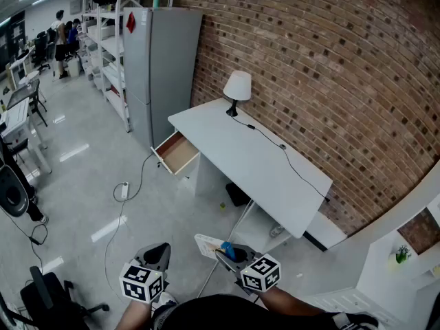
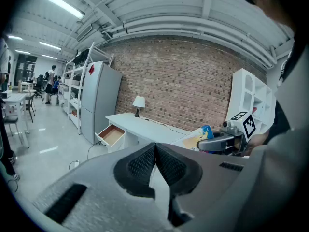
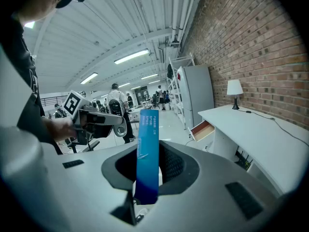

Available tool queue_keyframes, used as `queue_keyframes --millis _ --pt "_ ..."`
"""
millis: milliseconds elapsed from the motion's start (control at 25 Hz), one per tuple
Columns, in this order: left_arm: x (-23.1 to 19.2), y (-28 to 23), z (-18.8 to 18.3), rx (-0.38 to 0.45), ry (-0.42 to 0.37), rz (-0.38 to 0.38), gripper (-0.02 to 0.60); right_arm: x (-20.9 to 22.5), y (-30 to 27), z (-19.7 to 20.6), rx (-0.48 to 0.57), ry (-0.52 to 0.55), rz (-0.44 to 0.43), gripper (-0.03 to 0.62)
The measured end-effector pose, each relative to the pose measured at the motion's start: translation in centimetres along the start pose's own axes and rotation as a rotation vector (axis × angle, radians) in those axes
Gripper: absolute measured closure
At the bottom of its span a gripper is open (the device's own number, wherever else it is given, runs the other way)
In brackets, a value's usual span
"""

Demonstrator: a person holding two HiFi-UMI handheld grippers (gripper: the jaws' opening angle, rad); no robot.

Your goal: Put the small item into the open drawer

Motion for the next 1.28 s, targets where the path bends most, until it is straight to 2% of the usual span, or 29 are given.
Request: queue_keyframes --millis 640,1000,1280 --pt "5.8 0.9 3.5 0.007 0.008 -0.040 0.565 -0.2 5.9 3.2 0.007 0.011 -0.039 0.514" --pt "8.4 1.1 6.0 -0.029 0.000 -0.046 0.565 0.0 8.4 5.7 0.014 -0.058 -0.039 0.513" --pt "8.0 -0.2 6.4 -0.043 0.010 -0.052 0.565 1.2 7.7 6.2 -0.003 -0.060 -0.045 0.513"
Point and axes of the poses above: the fingertips, and each gripper's own axes: y backward along the fingers, x to its right, z out of its underside, the point moved 2 cm from there along y, backward along the fingers, and after that the axes turned 7 degrees about y, right-handed, at the moved point
